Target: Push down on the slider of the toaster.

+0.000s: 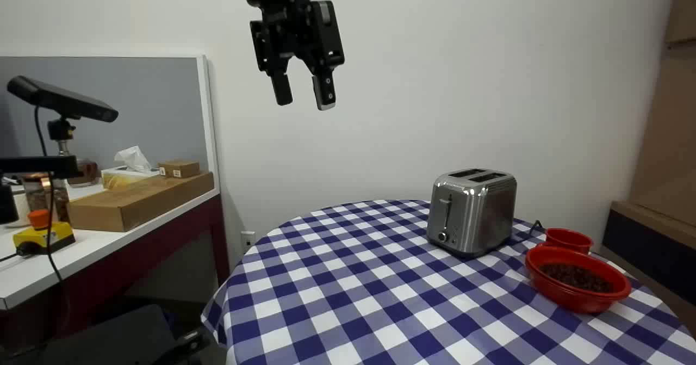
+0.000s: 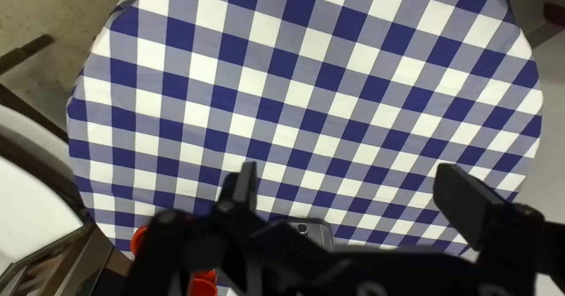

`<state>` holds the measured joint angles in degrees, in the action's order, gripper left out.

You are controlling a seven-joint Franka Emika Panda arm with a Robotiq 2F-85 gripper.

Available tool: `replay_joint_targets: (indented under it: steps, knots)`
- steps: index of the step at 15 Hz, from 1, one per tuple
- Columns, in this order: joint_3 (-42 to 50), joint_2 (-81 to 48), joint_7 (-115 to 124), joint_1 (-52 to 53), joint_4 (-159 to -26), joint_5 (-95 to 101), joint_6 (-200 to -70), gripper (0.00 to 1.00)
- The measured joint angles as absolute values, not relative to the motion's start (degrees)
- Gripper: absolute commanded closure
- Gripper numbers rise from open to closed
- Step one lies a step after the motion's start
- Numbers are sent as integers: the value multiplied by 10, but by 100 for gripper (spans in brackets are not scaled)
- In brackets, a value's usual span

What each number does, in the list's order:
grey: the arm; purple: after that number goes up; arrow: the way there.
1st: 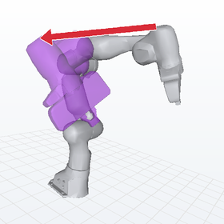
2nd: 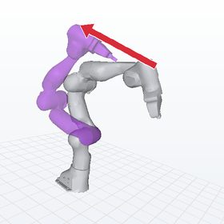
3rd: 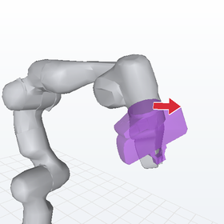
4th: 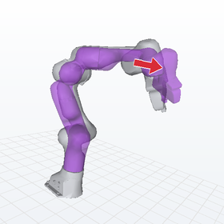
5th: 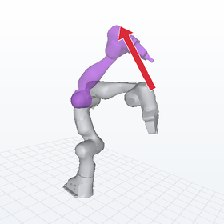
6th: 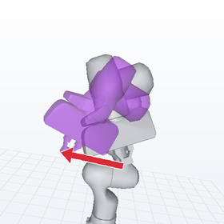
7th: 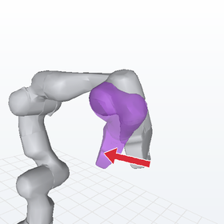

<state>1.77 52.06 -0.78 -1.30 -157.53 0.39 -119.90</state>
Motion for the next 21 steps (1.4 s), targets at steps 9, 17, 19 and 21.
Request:
replay_joint_targets:
  steps: [9,17,19,21]
  knots:
    - [18,521,-8,-13,-1575,4,-1199,0]
    - [11,478,12,-49,-1579,41,-1377,0]
    - [6,440,20,-79,-1577,69,-1474,0]
    - [-12,386,34,-118,-1571,102,-1570,0]
